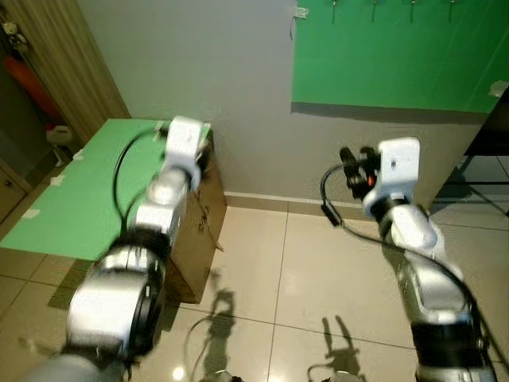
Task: Hang keys on a hook
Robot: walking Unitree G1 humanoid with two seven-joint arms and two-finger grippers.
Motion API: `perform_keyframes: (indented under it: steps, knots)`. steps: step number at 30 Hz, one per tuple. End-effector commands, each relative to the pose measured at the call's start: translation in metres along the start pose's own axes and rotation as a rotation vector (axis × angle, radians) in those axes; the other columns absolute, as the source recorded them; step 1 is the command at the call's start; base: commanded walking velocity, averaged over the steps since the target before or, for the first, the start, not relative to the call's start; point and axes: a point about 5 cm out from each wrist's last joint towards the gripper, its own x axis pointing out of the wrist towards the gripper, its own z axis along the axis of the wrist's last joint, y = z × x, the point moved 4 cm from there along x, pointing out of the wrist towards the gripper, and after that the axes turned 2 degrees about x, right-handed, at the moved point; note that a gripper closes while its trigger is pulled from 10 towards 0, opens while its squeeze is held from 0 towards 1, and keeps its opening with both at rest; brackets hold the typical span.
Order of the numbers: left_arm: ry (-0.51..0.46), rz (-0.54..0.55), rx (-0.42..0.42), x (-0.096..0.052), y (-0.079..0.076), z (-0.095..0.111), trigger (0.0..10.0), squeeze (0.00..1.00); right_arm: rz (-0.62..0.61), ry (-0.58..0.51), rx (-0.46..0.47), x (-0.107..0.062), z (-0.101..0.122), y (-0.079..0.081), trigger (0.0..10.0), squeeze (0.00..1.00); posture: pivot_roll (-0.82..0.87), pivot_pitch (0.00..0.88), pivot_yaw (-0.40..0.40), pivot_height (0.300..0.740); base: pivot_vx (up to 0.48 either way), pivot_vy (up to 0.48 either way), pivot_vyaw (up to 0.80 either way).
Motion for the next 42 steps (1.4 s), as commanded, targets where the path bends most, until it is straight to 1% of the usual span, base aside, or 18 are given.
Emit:
perform_keyframes:
  steps: [1,5,6,10,14,21,27,28,29,30,31,33,35,36,37,39,40,42]
  knots:
    - [-0.028,0.074,0.010,-0.003,0.007,0.000,10.0,0.00,-0.029,-0.027,-0.035,-0.002,-0.003,-0.001,10.0,1.00,-0.17,0.000,0.095,0.740,0.000,0.000,0.00]
    - [-0.010,0.031,0.017,-0.018,-0.004,-0.035,10.0,0.00,-0.111,0.046,0.042,-0.019,-0.044,-0.015,10.0,1.00,-0.16,0.000,0.089,0.740,0.000,0.000,0.00]
    - [0.010,0.008,0.006,-0.021,-0.008,-0.045,10.0,0.00,-0.118,0.065,0.070,-0.022,-0.052,-0.015,10.0,1.00,-0.15,0.000,0.090,0.740,0.000,0.000,0.00]
    - [0.106,-0.046,0.029,-0.034,-0.015,-0.085,10.0,0.00,-0.068,0.134,0.026,-0.034,-0.084,-0.004,10.0,1.00,-0.16,0.000,0.093,0.740,0.000,0.000,0.00]
    - [0.179,-0.082,0.030,-0.046,-0.025,-0.111,10.0,0.00,-0.092,0.246,0.062,-0.046,-0.125,-0.003,10.0,1.00,-0.16,0.000,0.095,0.740,0.000,0.000,0.00]
    - [0.168,-0.110,0.000,-0.046,-0.037,-0.108,10.0,0.00,-0.100,0.219,0.060,-0.043,-0.122,-0.004,10.0,1.00,-0.18,0.000,0.102,0.740,0.000,0.000,0.00]
    - [0.134,-0.142,0.024,-0.040,-0.037,-0.096,10.0,0.00,-0.086,0.214,0.063,-0.043,-0.126,-0.005,10.0,1.00,-0.18,0.000,0.104,0.740,0.000,0.000,0.00]
    - [0.135,-0.176,0.029,-0.038,-0.038,-0.093,10.0,0.00,-0.056,0.208,0.064,-0.042,-0.124,-0.002,10.0,1.00,-0.18,0.000,0.106,0.740,0.000,0.000,0.00]
    - [0.118,-0.313,0.058,-0.035,-0.051,-0.081,10.0,0.00,0.026,0.183,0.067,-0.038,-0.111,0.005,10.0,1.00,-0.18,0.000,0.106,0.740,0.000,0.000,0.00]
    - [0.118,-0.313,0.058,-0.035,-0.051,-0.081,10.0,0.00,0.026,0.183,0.067,-0.038,-0.111,0.005,10.0,1.00,-0.18,0.000,0.106,0.740,0.000,0.000,0.00]
    - [0.121,-0.440,0.073,-0.032,-0.060,-0.070,10.0,0.00,0.101,0.181,0.068,-0.033,-0.101,0.009,10.0,0.00,-0.18,0.000,0.105,0.740,0.000,0.000,0.00]
    - [0.119,-0.496,0.072,-0.030,-0.061,-0.061,10.0,0.00,0.151,0.177,0.066,-0.029,-0.093,0.011,10.0,0.00,-0.17,0.000,0.105,0.740,0.000,0.000,0.00]
    - [0.089,-0.597,0.048,-0.021,-0.056,-0.029,10.0,0.00,0.294,0.161,0.051,-0.020,-0.069,0.015,10.0,0.00,-0.18,0.000,0.104,0.740,0.000,0.000,0.00]
    - [0.089,-0.597,0.048,-0.021,-0.056,-0.029,10.0,0.00,0.294,0.161,0.051,-0.020,-0.069,0.015,10.0,0.00,-0.18,0.000,0.104,0.740,0.000,0.000,0.00]
    - [0.045,-0.683,0.046,-0.017,-0.055,-0.001,10.0,0.00,0.397,0.156,0.013,-0.016,-0.053,0.018,10.0,0.00,-0.18,0.000,0.099,0.740,0.000,0.000,0.00]
    - [0.016,-0.776,0.053,-0.018,-0.055,0.019,10.0,0.00,0.462,0.160,-0.024,-0.014,-0.042,0.020,10.0,0.00,-0.18,0.000,0.097,0.740,0.000,0.000,0.00]
    - [-0.029,-0.845,0.040,-0.019,-0.053,0.043,10.0,0.00,0.527,0.151,-0.048,-0.011,-0.028,0.022,10.0,0.00,-0.18,0.000,0.094,0.740,0.000,0.000,0.00]
    - [-0.051,-0.884,0.033,-0.020,-0.053,0.054,10.0,0.00,0.554,0.147,-0.061,-0.010,-0.021,0.022,10.0,0.00,-0.18,0.000,0.093,0.740,0.000,0.000,0.00]
